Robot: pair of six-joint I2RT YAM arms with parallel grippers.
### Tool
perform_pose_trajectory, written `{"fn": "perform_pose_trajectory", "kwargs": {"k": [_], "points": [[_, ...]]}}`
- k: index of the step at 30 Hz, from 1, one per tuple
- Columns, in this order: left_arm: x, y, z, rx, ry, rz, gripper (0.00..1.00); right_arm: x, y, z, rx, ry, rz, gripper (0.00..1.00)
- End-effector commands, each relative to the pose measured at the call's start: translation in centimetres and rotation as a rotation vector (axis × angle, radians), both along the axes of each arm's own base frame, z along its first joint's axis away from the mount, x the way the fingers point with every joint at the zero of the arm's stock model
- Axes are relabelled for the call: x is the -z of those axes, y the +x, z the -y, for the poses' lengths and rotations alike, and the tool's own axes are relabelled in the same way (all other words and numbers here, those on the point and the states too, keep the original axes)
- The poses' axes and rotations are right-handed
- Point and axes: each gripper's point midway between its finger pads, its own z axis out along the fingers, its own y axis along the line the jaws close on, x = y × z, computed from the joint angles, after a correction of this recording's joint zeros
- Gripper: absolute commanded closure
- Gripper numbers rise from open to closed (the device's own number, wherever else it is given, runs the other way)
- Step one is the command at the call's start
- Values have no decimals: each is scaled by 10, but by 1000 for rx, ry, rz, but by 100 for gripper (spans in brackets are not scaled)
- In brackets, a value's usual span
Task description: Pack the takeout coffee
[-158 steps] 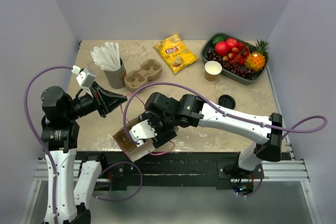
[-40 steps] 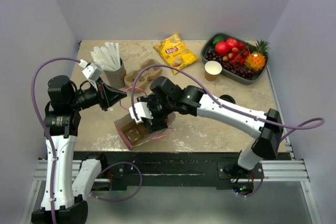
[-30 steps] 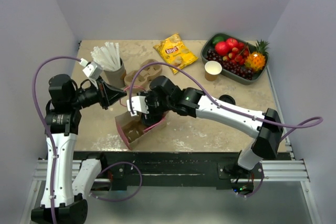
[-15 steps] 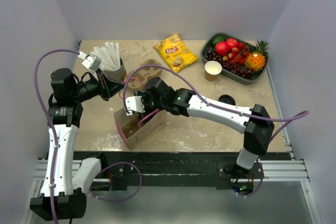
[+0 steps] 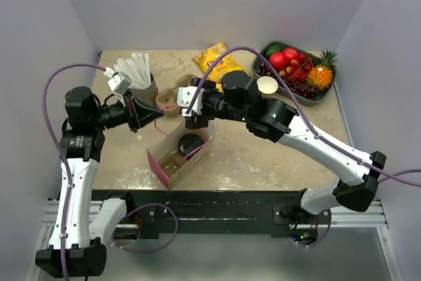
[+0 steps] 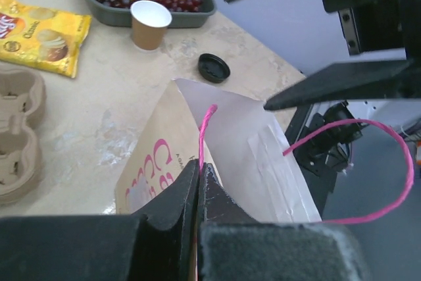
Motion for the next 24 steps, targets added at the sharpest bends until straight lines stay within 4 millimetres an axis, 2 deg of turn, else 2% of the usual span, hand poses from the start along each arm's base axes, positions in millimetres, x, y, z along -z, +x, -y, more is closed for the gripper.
{"fn": "perform_pose_trajectory", "kwargs": {"k": [1, 3, 4, 6, 8, 14, 15, 17, 20, 21, 23, 24], "points": [[-6, -29, 16, 137, 1, 78, 100, 3, 11, 14, 157, 30, -78, 25], [-8, -39, 24, 186, 10, 96, 100, 10, 24, 27, 265, 28, -100, 25], [-7, -42, 26, 201, 9, 90, 100, 22, 26, 32, 286, 8, -115, 25], [-8, -48, 33, 251, -5, 53, 100, 27, 31, 41, 327, 26, -140, 26], [-10, -53, 40, 278, -12, 41, 100, 41, 37, 48, 372, 27, -174, 26], [12, -57, 39, 297, 27, -17, 100, 33, 83, 69, 499, 78, -175, 27], [12, -57, 39, 300, 34, -14, 100, 31, 87, 67, 493, 84, -176, 27], [19, -57, 38, 307, 66, -20, 100, 25, 91, 66, 485, 106, -173, 27], [26, -57, 36, 310, 99, -36, 100, 21, 83, 60, 420, 125, -170, 27], [31, -60, 35, 310, 112, -60, 100, 28, 80, 63, 414, 110, -163, 27], [39, -55, 30, 289, 162, -29, 100, 31, 78, 65, 409, 119, -147, 27], [43, -53, 29, 277, 182, -36, 100, 42, 76, 67, 408, 98, -151, 27]]}}
